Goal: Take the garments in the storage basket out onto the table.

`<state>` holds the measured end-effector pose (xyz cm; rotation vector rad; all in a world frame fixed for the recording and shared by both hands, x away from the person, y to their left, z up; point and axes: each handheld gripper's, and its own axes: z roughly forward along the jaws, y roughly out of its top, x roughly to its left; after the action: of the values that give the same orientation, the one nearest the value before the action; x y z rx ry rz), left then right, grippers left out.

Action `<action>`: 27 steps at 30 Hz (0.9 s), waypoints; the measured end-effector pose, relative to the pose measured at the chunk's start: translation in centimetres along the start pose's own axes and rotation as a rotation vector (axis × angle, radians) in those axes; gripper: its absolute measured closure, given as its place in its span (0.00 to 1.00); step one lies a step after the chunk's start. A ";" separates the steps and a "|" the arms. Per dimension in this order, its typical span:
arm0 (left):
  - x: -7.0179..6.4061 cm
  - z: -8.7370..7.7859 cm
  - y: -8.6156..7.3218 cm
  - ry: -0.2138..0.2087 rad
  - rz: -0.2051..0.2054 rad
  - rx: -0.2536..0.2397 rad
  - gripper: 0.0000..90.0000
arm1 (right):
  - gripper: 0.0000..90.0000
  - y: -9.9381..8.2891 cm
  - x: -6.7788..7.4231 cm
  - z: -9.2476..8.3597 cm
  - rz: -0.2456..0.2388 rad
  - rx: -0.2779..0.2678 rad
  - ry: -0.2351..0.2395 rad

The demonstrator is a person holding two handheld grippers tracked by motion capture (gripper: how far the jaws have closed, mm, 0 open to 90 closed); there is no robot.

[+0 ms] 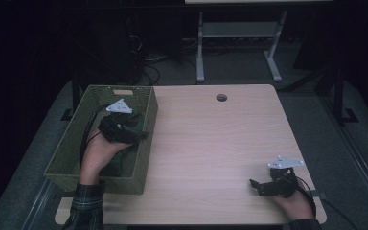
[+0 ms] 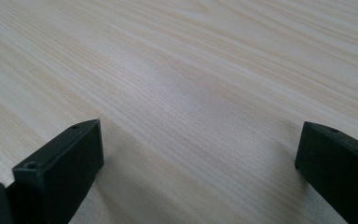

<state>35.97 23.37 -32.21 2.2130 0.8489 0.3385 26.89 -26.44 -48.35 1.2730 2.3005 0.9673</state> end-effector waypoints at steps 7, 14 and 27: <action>1.2 -0.5 -0.9 0.020 -0.029 0.007 0.40 | 0.01 0.0 0.0 0.0 0.001 0.000 0.000; 2.6 -1.1 -2.1 0.068 -0.067 0.028 0.41 | 0.01 0.0 0.0 0.0 0.000 0.000 0.000; 4.5 -0.9 -4.1 0.136 -0.104 0.093 0.40 | 0.01 0.0 0.0 0.0 0.000 0.000 0.000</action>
<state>36.93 28.97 -34.61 2.2408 1.0682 0.4103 26.88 -26.44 -48.34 1.2734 2.3007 0.9670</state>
